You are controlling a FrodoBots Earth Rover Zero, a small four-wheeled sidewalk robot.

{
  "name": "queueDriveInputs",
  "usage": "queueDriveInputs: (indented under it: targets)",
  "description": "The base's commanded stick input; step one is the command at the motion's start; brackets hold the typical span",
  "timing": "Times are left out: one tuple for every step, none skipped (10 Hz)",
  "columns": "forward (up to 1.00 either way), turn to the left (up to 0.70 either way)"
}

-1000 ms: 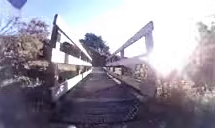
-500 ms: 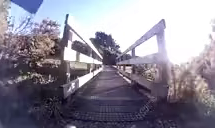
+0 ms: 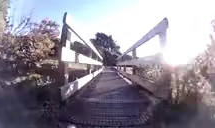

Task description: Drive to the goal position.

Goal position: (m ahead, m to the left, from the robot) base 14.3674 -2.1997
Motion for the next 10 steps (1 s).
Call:
queueDriveInputs:
  targets:
    - [0.7,0.0]
    - [0.7,0.0]
    - [0.7,0.0]
    - [0.7,0.0]
    - [0.7,0.0]
    - [0.7,0.0]
    - [0.7,0.0]
    - [0.7,0.0]
    - [0.7,0.0]
    - [0.7,0.0]
